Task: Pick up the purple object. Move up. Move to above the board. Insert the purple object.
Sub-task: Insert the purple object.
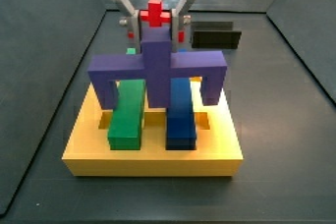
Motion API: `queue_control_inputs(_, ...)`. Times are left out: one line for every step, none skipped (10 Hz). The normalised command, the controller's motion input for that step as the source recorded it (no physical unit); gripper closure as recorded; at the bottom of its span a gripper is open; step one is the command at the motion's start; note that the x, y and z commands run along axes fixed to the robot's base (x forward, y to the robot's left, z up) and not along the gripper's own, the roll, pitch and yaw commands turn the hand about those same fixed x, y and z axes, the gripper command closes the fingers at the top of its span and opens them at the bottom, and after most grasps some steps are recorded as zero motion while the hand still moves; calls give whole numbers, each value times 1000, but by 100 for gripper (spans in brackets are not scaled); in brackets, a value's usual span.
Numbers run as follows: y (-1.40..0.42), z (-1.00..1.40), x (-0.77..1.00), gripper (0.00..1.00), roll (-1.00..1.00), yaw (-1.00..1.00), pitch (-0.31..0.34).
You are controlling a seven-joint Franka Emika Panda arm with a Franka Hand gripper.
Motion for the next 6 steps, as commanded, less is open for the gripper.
queue_control_inputs(-177,-26,-26,100,44,106,-4)
queue_control_inputs(-157,-71,-20,100,47,103,-3)
queue_control_inputs(-134,-80,-57,100,46,106,-4)
queue_control_inputs(-126,-77,-34,100,36,103,-7)
queue_control_inputs(-100,-86,0,100,44,94,0)
queue_control_inputs(-111,-129,0,100,69,94,0)
